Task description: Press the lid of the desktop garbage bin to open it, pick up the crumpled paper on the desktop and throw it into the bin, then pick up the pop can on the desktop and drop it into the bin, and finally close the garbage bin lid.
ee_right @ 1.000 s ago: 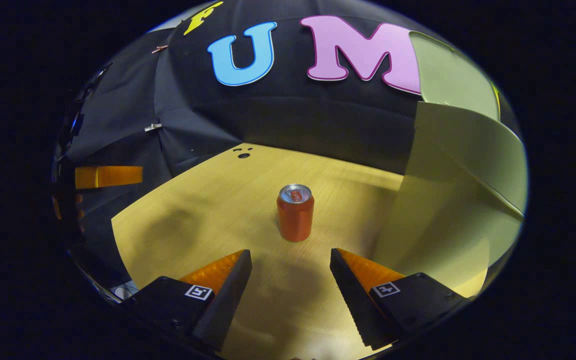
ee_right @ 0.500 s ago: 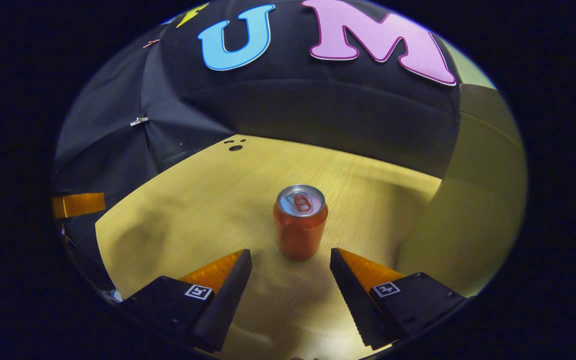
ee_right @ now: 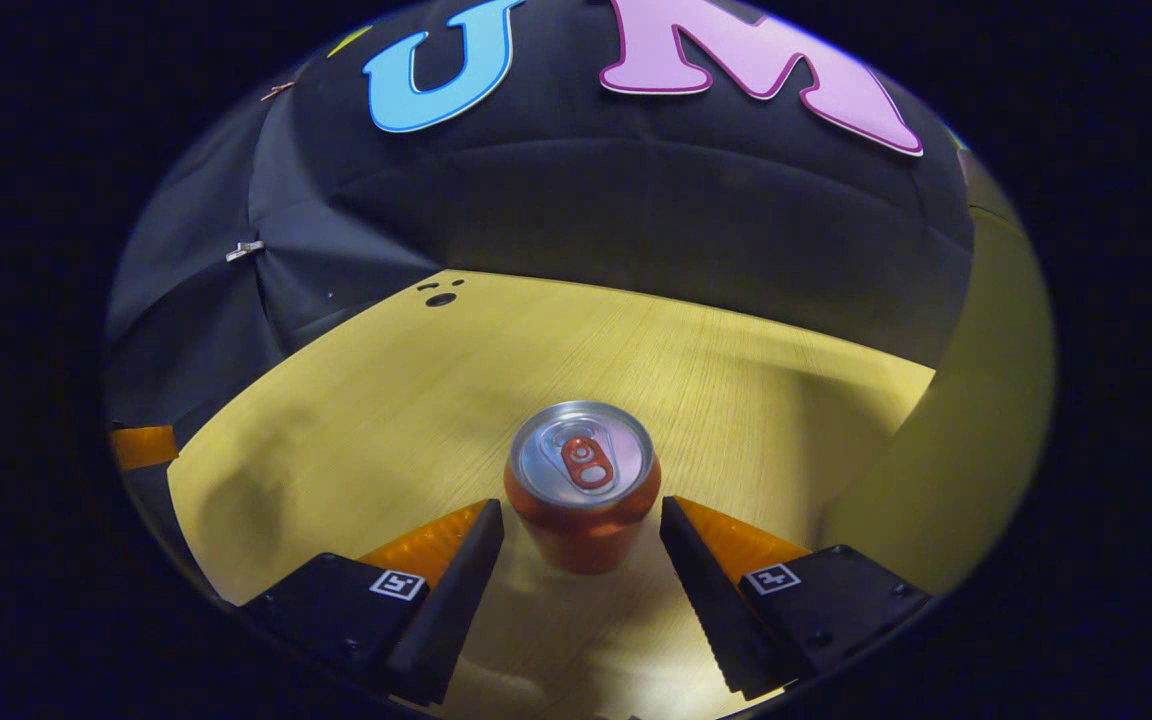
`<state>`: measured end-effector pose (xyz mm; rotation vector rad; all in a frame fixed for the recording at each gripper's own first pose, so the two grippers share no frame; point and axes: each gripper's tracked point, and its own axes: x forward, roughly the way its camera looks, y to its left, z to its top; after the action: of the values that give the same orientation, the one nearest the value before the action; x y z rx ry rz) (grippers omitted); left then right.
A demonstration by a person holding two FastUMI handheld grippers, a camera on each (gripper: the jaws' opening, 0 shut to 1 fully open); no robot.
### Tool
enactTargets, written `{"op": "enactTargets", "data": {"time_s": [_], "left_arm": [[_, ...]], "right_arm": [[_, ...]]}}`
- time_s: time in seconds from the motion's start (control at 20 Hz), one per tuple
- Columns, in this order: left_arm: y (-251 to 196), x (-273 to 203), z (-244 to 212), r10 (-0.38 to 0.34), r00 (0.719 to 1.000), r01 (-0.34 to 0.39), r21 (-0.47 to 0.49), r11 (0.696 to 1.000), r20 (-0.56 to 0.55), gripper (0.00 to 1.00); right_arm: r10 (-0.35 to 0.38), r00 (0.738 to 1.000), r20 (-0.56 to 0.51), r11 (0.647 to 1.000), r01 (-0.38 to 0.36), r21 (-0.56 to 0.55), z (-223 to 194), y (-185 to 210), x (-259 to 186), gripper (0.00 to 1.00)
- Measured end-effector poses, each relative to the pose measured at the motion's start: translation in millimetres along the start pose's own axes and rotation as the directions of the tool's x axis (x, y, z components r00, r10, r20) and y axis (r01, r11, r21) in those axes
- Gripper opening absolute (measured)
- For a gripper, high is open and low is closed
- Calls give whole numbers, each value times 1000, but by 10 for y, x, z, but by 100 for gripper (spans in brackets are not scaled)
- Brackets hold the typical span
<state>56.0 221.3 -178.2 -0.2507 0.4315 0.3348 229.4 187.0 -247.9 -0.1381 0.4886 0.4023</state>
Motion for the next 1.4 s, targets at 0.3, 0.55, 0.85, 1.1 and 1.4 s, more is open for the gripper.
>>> {"op": "enactTargets", "data": {"time_s": [0.3,0.55,0.85,1.1,1.4], "left_arm": [[46,57,-1,8,1000,-8,-9,1000,-9,96],[29,71,-18,1,1000,-1,-14,1000,-14,96],[-11,60,-16,-14,1000,14,-10,1000,-15,96],[-88,23,1,-21,1000,21,6,1000,-8,96],[-171,-97,-46,-35,999,35,51,998,-4,96]], "right_arm": [[-4,1000,-2,1000,4,-11,32,26,187,99],[-11,1000,-14,999,10,-43,8,-24,270,100],[16,1000,-12,997,-16,-70,9,46,238,84],[31,999,20,995,-29,-93,150,116,127,83],[56,997,49,993,-50,-109,446,170,-195,83]]}}
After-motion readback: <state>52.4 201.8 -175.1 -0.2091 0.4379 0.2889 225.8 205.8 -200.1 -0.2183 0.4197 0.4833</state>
